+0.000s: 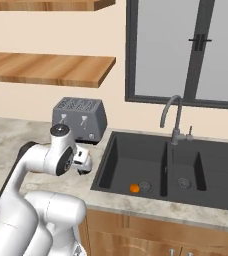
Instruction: Clear the mugs and bowl far away from the sink.
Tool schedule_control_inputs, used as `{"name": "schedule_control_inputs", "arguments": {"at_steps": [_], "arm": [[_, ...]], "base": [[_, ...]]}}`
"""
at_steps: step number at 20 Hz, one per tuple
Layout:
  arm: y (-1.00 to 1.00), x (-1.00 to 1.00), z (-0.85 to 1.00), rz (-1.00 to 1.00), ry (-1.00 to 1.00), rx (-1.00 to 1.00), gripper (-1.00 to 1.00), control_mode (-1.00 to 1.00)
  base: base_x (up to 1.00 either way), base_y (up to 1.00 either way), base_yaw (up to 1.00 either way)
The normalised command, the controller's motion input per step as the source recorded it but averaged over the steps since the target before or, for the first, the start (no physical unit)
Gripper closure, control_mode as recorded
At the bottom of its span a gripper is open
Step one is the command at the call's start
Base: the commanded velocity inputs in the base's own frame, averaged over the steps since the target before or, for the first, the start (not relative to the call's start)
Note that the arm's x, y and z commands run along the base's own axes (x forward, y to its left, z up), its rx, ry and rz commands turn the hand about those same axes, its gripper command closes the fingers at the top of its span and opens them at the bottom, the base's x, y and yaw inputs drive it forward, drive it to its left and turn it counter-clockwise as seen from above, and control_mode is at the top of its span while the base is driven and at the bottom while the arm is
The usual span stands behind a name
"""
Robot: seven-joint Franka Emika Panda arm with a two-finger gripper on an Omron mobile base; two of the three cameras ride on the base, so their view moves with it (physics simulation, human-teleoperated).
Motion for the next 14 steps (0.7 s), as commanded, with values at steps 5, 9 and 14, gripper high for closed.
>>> {"name": "schedule_control_inputs", "arguments": {"at_steps": [5,9,14], "arm": [[-0.07,0.45,-0.22,0.00,0.06,0.00,-1.00,-1.00],[0.00,0.31,-0.27,0.00,0.01,-0.01,-1.00,-1.00],[0.00,0.20,-0.26,0.00,0.00,-0.04,-1.00,-1.00]], "base": [[0.00,0.00,0.00],[0.00,0.00,0.00],[0.00,0.00,0.00]]}}
